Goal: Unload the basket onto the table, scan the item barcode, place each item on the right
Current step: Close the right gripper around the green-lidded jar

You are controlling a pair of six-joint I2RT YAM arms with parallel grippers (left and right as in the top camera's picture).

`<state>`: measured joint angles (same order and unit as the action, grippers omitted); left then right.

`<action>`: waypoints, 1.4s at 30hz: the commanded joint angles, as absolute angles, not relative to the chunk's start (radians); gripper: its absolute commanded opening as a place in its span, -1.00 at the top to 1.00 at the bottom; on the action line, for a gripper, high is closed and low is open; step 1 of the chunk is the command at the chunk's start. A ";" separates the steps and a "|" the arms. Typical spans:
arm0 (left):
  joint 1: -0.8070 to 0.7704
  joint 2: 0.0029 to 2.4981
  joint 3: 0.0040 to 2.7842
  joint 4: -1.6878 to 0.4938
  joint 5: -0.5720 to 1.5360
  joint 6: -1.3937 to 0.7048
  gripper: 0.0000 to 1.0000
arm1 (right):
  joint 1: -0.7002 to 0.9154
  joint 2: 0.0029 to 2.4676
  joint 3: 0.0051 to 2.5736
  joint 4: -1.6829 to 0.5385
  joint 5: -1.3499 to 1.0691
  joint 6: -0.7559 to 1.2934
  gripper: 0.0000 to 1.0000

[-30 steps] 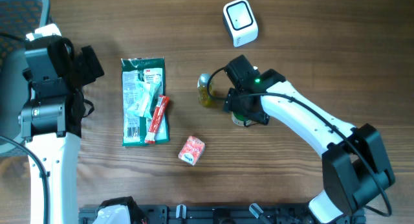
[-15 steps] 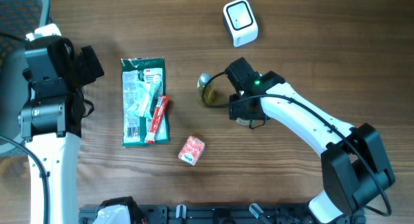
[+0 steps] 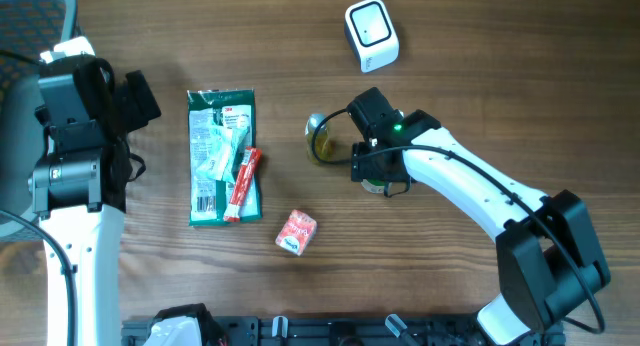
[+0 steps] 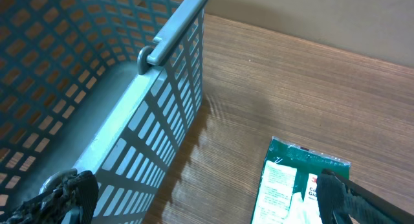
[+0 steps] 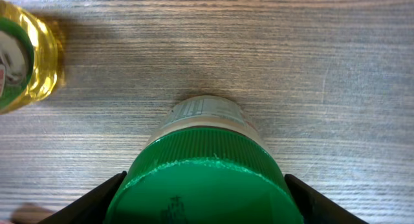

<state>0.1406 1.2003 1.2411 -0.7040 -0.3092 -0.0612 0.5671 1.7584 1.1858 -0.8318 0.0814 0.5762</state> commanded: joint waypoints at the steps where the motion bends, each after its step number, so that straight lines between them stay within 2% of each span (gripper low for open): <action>1: 0.146 1.201 1.245 -0.701 -0.304 -0.059 -0.99 | 0.569 1.777 1.184 -0.826 0.135 0.578 -0.50; 4: 0.146 1.201 1.245 -0.701 -0.304 -0.059 -1.00 | 0.569 1.777 1.184 -0.826 0.165 0.476 -0.53; 7: 0.146 1.201 1.245 -0.702 -0.305 -0.059 -1.00 | 0.569 1.777 1.184 -0.823 0.126 0.484 -0.62; 9: 0.146 1.201 1.245 -0.701 -0.305 -0.059 -1.00 | 0.569 1.777 1.183 -0.816 0.104 0.535 -0.92; 11: 0.146 1.201 1.245 -0.701 -0.304 -0.059 -1.00 | 0.569 1.777 1.183 -0.810 0.104 0.551 -0.99; 16: 0.146 1.201 1.245 -0.701 -0.304 -0.059 -1.00 | 0.569 1.777 1.182 -0.793 0.105 0.553 -0.96; 20: 0.146 1.201 1.245 -0.701 -0.304 -0.059 -1.00 | 0.569 1.777 1.172 -0.778 0.104 0.555 -0.83; 30: 0.146 1.201 1.245 -0.701 -0.304 -0.059 -1.00 | 0.568 1.777 1.106 -0.718 0.111 0.579 -0.80; 42: 0.146 1.201 1.245 -0.701 -0.304 -0.059 -1.00 | 0.568 1.778 1.104 -0.709 0.104 0.584 -0.64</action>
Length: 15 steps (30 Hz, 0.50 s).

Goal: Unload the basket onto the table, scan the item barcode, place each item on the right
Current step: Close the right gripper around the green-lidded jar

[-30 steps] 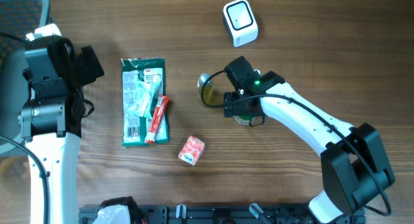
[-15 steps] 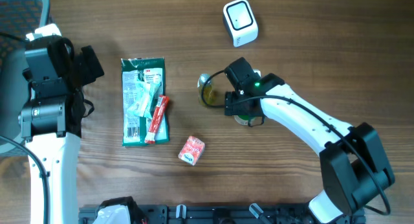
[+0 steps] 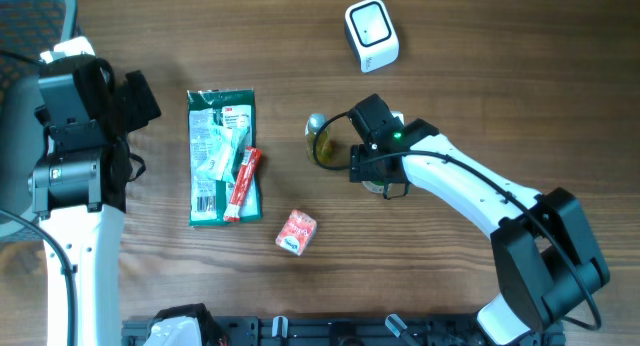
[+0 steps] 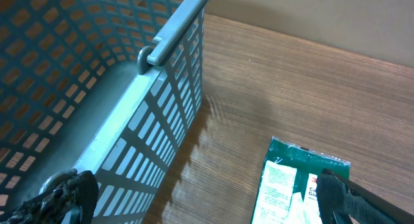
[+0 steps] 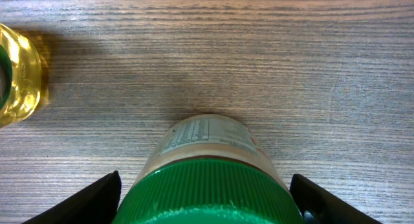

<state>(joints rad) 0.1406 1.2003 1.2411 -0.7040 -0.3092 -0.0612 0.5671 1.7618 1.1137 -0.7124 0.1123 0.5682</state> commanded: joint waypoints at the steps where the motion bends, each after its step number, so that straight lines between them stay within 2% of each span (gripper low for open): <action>1: 0.146 1.201 1.245 -0.701 -0.304 -0.060 -1.00 | 0.568 1.779 1.104 -0.709 0.104 0.584 -0.64; 12: 0.146 1.201 1.245 -0.701 -0.304 -0.059 -1.00 | 0.568 1.826 1.104 -0.704 0.096 0.586 -0.71; 15: 0.146 1.201 1.245 -0.701 -0.304 -0.059 -1.00 | 0.568 1.826 1.104 -0.704 0.096 0.583 -0.60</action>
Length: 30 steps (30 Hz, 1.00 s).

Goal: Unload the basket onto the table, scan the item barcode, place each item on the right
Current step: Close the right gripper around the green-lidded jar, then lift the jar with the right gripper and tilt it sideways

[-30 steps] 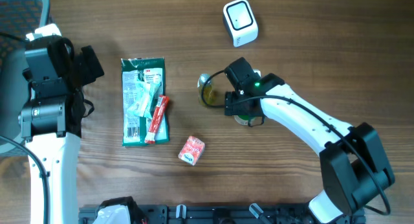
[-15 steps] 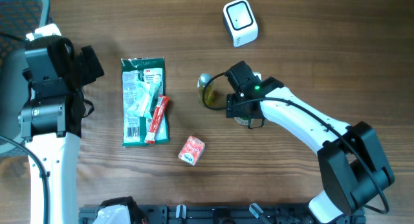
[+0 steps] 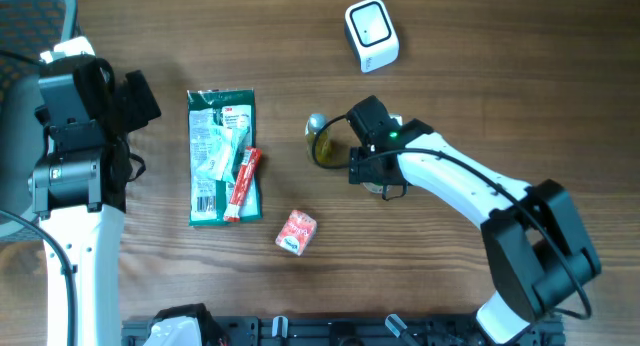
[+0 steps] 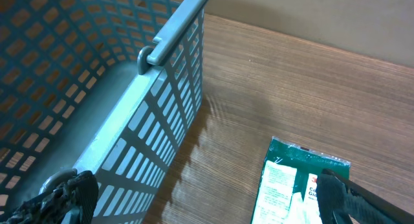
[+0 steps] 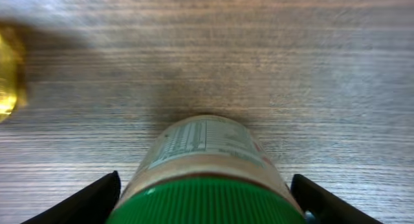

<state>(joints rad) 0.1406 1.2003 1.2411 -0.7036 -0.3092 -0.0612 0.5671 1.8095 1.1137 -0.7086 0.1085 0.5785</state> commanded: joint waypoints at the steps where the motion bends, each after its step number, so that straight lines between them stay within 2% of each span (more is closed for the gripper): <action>1: 0.146 1.201 1.245 -0.701 -0.305 -0.059 -1.00 | 0.568 1.826 1.104 -0.704 0.096 0.583 -0.57; 2: 0.146 1.201 1.245 -0.701 -0.304 -0.059 -1.00 | 0.568 1.826 1.104 -0.704 0.096 0.582 -0.53; 6: 0.146 1.201 1.245 -0.701 -0.304 -0.059 -1.00 | 0.568 1.826 1.105 -0.708 0.096 0.577 -0.55; 8: 0.146 1.201 1.245 -0.701 -0.304 -0.059 -1.00 | 0.568 1.826 1.109 -0.715 0.096 0.577 -0.67; 10: 0.146 1.201 1.245 -0.701 -0.304 -0.059 -1.00 | 0.568 1.826 1.111 -0.715 0.096 0.577 -0.70; 21: 0.146 1.201 1.245 -0.701 -0.304 -0.059 -1.00 | 0.568 1.785 1.140 -0.731 0.096 0.603 -0.65; 30: 0.146 1.201 1.245 -0.701 -0.304 -0.059 -1.00 | 0.568 1.776 1.140 -0.719 0.088 0.605 -0.27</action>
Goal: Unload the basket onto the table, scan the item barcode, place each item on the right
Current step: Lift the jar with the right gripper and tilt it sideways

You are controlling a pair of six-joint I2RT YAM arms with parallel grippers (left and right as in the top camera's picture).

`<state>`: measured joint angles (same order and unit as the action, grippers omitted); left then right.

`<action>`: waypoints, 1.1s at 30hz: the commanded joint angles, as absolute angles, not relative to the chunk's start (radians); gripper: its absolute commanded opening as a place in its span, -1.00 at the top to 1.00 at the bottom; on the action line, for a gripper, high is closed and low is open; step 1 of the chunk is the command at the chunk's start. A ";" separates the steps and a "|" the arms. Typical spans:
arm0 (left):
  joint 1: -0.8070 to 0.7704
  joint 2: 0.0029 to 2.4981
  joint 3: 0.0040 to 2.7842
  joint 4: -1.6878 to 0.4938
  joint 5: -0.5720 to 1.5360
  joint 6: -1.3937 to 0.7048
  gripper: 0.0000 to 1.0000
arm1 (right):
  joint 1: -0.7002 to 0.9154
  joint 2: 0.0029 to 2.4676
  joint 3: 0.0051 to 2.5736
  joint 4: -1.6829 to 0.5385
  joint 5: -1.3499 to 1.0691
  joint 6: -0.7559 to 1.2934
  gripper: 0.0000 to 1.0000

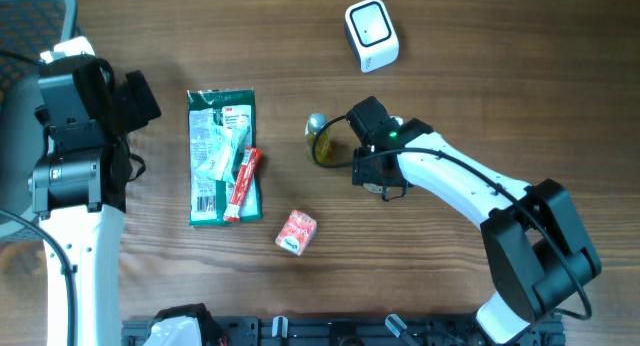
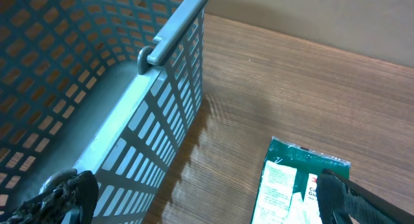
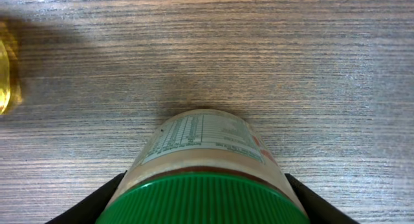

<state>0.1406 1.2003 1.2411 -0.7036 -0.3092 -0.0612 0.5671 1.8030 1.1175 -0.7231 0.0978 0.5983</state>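
A jar with a green ribbed lid (image 3: pixel 204 198) and a pale printed label (image 3: pixel 204 136) stands on the wooden table. My right gripper (image 3: pixel 204 208) is shut on the jar, one dark finger (image 3: pixel 107 198) against each side of the lid. From overhead the jar (image 1: pixel 374 187) is mostly hidden under my right gripper (image 1: pixel 375 171). The white scanner (image 1: pixel 371 34) sits at the far edge. My left gripper (image 2: pixel 204 204) is open with nothing in it, beside the basket and over the corner of a green packet (image 2: pixel 294 185).
A yellow bottle (image 1: pixel 322 141) lies just left of the jar. A green packet (image 1: pixel 220 156) with a red stick pack (image 1: pixel 243 183) on it lies at centre left, and a small red box (image 1: pixel 297 232) nearer the front. A blue mesh basket (image 2: pixel 97 88) stands at the left.
The right wrist view was blurred and is now sharp. The fingers now sit against the lid's sides, where a small gap showed before. The left arm has not moved.
At first the lid filled the right wrist view, fingers at its sides, with the yellow bottle at the left. Later more of the jar's label showed, the bottle had slid toward the edge and the fingers stood slightly wider. Now they press the lid.
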 commanded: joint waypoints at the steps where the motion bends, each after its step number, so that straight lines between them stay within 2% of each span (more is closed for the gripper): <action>1: 0.146 1.201 1.245 -0.701 -0.304 -0.060 -1.00 | 0.568 1.774 1.142 -0.720 0.088 0.602 -0.24; 5: 0.146 1.201 1.245 -0.701 -0.304 -0.059 -1.00 | 0.526 1.730 1.205 -0.807 0.066 0.601 0.09; 8: 0.146 1.201 1.245 -0.701 -0.304 -0.059 -1.00 | 0.473 1.681 1.241 -0.831 -0.094 0.518 0.35; 10: 0.146 1.201 1.245 -0.701 -0.304 -0.059 -1.00 | 0.438 1.653 1.242 -0.826 -0.227 0.497 0.42; 11: 0.146 1.201 1.245 -0.701 -0.304 -0.060 -1.00 | 0.417 1.642 1.242 -0.826 -0.293 0.497 0.60; 14: 0.146 1.201 1.245 -0.701 -0.304 -0.059 -1.00 | 0.386 1.639 1.242 -0.828 -0.385 0.501 0.71; 26: 0.146 1.201 1.245 -0.702 -0.304 -0.059 -1.00 | 0.385 1.639 1.242 -0.827 -0.394 0.580 0.70; 30: 0.146 1.201 1.245 -0.701 -0.304 -0.059 -1.00 | 0.385 1.639 1.242 -0.840 -0.395 0.642 0.50; 31: 0.146 1.201 1.245 -0.701 -0.304 -0.059 -1.00 | 0.385 1.639 1.242 -0.844 -0.395 0.660 0.52; 33: 0.146 1.201 1.245 -0.701 -0.304 -0.060 -1.00 | 0.385 1.639 1.242 -0.851 -0.395 0.666 0.74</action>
<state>0.1406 1.2003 1.2411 -0.7036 -0.3092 -0.0612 0.3851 1.6535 1.2201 -0.8474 -0.3668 0.6235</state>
